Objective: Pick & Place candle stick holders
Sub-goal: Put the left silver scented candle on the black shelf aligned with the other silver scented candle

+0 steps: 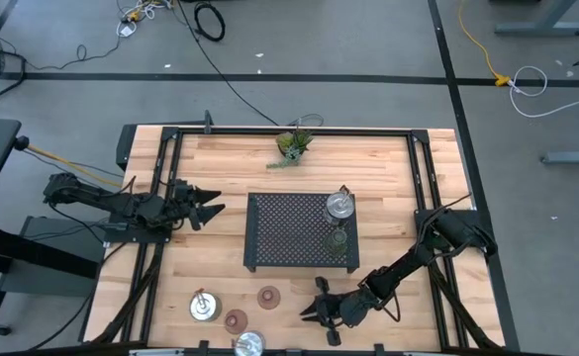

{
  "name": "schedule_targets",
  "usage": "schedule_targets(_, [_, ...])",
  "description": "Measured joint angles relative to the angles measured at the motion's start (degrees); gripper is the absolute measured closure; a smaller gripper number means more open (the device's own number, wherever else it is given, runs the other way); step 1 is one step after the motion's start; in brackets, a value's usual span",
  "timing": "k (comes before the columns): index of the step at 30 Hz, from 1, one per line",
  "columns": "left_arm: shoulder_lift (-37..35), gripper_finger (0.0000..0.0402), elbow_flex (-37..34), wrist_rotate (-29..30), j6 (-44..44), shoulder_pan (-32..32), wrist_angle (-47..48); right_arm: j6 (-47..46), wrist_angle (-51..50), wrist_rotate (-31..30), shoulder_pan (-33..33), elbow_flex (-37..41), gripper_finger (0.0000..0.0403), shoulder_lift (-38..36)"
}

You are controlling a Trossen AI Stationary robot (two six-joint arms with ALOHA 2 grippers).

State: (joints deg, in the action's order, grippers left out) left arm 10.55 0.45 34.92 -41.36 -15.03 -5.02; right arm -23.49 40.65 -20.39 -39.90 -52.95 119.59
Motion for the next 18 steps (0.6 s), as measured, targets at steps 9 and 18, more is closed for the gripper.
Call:
schedule_targets(9, [-0.04, 0.0003, -0.02, -0.55, -2.58, 0.01, -3.34, -0.02, 0.01, 2.02, 0.00, 0.00, 0.0356, 0.00])
schedule_targets(18, [3.15, 0.0003, 0.27, -21.00, 11.24, -4.78, -17.28, -0.02, 0.00, 1.97, 0.00, 0.00, 0.0356, 0.00])
